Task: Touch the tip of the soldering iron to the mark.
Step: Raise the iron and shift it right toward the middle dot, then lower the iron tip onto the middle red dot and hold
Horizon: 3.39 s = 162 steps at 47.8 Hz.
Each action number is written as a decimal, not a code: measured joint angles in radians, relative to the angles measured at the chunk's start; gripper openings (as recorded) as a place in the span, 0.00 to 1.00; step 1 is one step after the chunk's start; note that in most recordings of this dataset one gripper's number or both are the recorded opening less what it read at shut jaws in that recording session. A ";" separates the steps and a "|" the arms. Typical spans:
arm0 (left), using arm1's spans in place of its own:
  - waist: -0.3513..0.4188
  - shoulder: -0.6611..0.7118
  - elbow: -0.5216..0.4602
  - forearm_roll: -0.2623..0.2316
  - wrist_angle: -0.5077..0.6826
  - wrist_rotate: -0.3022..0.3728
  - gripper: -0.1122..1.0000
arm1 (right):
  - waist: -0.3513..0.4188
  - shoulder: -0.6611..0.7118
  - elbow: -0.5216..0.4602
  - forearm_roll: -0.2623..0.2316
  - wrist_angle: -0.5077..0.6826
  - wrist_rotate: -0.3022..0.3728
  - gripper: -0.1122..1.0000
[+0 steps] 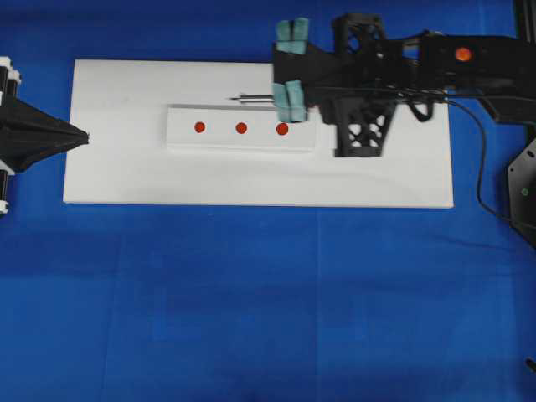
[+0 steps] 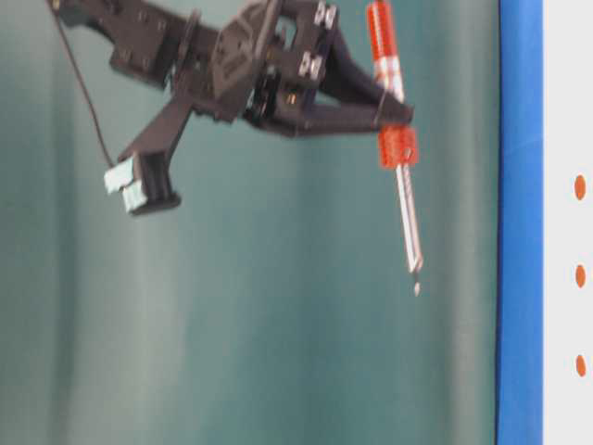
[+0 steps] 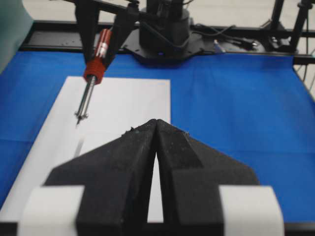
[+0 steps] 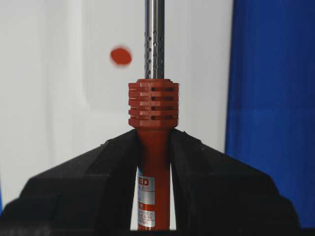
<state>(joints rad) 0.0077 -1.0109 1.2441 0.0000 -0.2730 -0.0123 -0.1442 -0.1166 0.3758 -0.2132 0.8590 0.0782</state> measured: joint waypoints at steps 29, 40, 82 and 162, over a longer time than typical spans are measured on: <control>0.000 0.000 0.002 -0.002 0.000 -0.002 0.10 | 0.003 -0.084 0.086 0.000 -0.002 0.035 0.16; 0.002 0.000 0.006 0.000 0.000 -0.002 0.10 | 0.003 -0.054 0.086 0.000 -0.009 0.035 0.16; 0.002 0.000 0.006 0.000 0.000 -0.002 0.10 | -0.008 0.169 0.109 -0.002 -0.181 0.037 0.16; 0.002 0.000 0.006 0.000 -0.002 -0.002 0.10 | -0.021 0.184 0.109 -0.002 -0.190 0.034 0.16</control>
<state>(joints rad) 0.0092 -1.0109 1.2502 0.0000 -0.2746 -0.0138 -0.1657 0.0675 0.4847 -0.2148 0.6688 0.1120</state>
